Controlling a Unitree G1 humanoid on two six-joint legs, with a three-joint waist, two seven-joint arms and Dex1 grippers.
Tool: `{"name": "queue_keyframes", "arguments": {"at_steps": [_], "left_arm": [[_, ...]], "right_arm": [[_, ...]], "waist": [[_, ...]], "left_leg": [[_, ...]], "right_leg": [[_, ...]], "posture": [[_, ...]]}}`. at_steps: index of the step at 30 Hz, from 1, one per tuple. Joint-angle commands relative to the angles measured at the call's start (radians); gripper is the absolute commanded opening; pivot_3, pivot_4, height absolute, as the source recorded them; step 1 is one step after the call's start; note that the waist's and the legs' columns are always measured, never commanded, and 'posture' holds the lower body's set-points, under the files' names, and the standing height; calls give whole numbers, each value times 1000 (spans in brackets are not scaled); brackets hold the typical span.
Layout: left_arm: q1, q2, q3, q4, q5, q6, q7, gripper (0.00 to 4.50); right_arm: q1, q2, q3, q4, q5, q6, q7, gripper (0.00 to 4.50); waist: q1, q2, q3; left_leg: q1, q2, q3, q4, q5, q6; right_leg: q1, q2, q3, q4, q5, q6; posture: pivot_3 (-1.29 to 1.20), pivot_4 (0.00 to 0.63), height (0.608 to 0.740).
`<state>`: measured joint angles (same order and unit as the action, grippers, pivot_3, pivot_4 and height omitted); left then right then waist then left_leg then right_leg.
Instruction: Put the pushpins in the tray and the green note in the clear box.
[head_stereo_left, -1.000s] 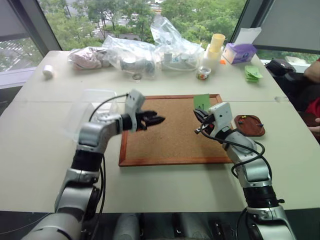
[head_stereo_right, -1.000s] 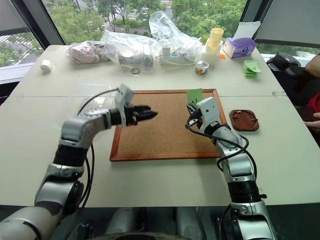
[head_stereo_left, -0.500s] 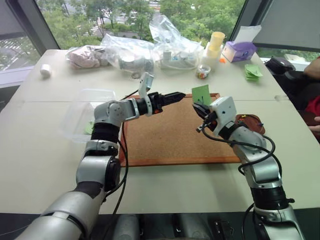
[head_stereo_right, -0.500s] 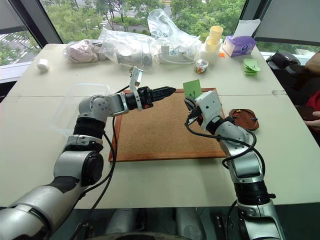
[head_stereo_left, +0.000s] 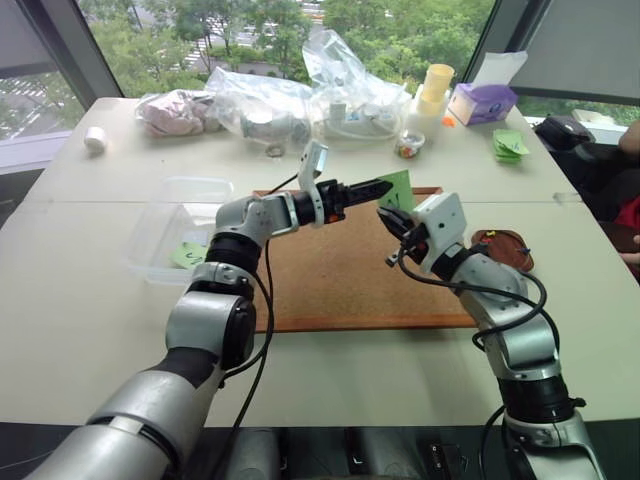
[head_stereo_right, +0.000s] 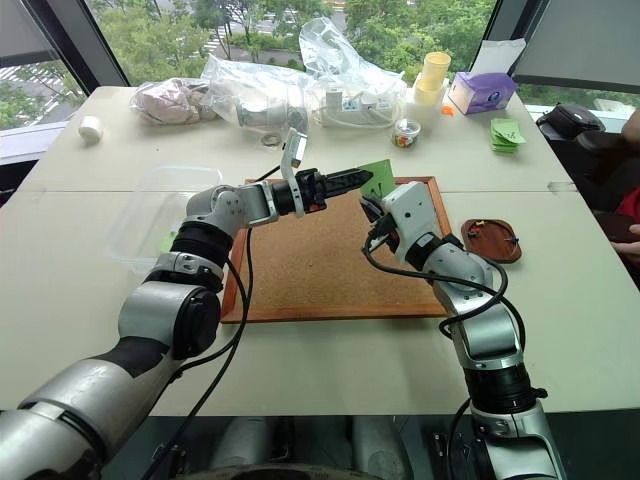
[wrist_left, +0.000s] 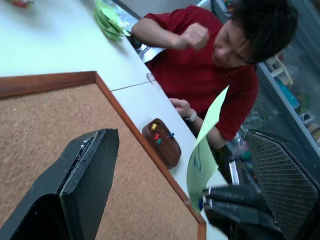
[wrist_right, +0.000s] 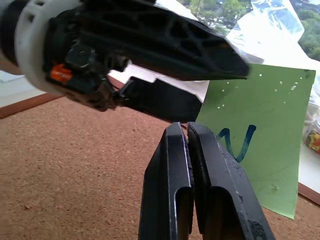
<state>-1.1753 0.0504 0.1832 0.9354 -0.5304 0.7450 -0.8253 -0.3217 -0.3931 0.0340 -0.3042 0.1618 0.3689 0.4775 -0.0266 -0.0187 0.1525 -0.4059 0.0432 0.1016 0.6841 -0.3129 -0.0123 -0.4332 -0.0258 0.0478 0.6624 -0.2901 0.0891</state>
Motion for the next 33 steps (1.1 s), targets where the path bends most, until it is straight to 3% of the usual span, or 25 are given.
{"name": "queue_keyframes", "arguments": {"at_steps": [1, 2, 4, 9, 10, 11, 21, 27, 33], "left_arm": [[-33, -20, 19, 47, 14, -63, 1, 4437], [-38, -25, 20, 63, 19, -76, 5, 4437], [-44, -31, 18, 85, 28, -91, -3, 3643], [-54, -37, 20, 112, 45, -107, -11, 1367], [-55, -35, 21, 116, 48, -109, -13, 722], [-56, -32, 22, 119, 52, -115, -10, 404], [-22, 4, -89, 144, 226, -306, -28, 404], [-21, 1, -57, 153, 212, -297, -32, 404], [-37, -15, 89, 128, 76, -173, 4, 404]], "right_arm": [[-2, 6, -1, -54, 12, 1, -2, 0], [-1, 7, 1, -57, 11, 3, -3, 0], [-1, 9, 2, -62, 11, 5, -3, 0], [4, 7, 5, -71, 6, 8, -2, 0], [7, 6, 6, -71, 5, 6, -1, 0], [10, 5, 6, -72, 3, 4, -2, 0], [13, 24, 8, -81, 8, 0, -17, 0], [12, 57, -10, -92, 37, 23, -41, 0], [20, 60, -7, -94, 35, 27, -50, 0]], "waist": [[3, 0, 0], [6, 0, 0], [8, 0, 0], [11, 0, 0], [11, 0, 0], [11, 0, 0], [12, 0, 0], [12, 0, 0], [11, 0, 0]], "left_leg": [[0, 0, 0, 0, 0, 0], [0, 0, 0, 0, 0, 0], [0, 0, 0, 0, 0, 0], [0, -1, 0, 0, 0, 0], [0, -1, 0, 0, 0, 0], [0, -1, 0, 0, 0, 0], [0, -2, 0, 0, 0, 0], [0, -2, 0, 1, 0, 0], [0, -1, 0, 1, 0, 0]], "right_leg": [[0, 0, 0, 0, 0, 0], [0, 0, 0, 0, 0, 0], [0, 0, 0, 0, 0, 0], [0, 0, 0, 0, 0, 0], [0, 0, 0, 0, 0, 0], [0, 0, 0, 0, 0, 0], [0, 1, 0, 1, 0, 0], [0, 0, 0, 1, 0, 0], [0, 0, 0, 2, 0, 0]], "posture": [[0, 150, 738], [0, 150, 738], [0, 150, 738], [0, 150, 738], [0, 150, 738], [0, 150, 738], [0, 150, 738], [0, 150, 738], [0, 150, 738]]}}
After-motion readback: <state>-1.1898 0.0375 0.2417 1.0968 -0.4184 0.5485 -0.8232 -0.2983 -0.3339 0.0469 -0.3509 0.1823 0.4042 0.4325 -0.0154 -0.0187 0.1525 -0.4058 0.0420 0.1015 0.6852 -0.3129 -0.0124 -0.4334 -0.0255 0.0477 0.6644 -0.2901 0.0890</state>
